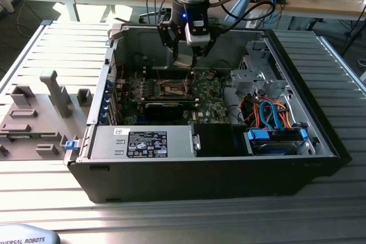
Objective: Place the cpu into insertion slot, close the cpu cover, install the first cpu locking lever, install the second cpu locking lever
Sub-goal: 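Place the cpu into insertion slot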
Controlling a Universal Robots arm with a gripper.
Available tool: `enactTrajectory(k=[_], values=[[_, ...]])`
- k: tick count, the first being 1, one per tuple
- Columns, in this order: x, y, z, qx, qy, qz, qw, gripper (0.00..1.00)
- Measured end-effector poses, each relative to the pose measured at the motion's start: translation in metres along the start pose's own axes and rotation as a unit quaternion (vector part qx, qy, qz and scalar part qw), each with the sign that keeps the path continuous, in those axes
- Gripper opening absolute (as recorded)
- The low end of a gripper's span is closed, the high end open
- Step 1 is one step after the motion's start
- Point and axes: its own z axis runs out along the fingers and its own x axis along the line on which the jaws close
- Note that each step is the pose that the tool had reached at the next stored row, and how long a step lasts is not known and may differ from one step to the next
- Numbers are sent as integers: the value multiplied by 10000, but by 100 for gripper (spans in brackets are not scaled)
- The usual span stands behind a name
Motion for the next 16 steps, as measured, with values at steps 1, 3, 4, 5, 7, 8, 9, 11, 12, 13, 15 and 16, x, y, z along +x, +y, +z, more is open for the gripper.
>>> enactTrajectory(k=[1,3,4,5,7,8,9,11,12,13,15,16], values=[[0,0,0,0,0,3,10000,54],[0,0,0,0,-1,11,10000,54],[0,0,1,0,-1,13,10000,54],[0,0,1,0,-1,17,10000,54],[0,0,1,0,-2,22,10000,54],[0,0,1,0,-2,25,10000,54],[0,0,2,0,-2,29,10000,54],[0,0,2,0,-3,34,10000,54],[0,0,2,-1,-3,38,10000,54],[0,0,3,-1,-3,41,10000,54],[0,0,3,0,-4,46,10000,54],[0,0,3,-1,-4,48,10000,54]])
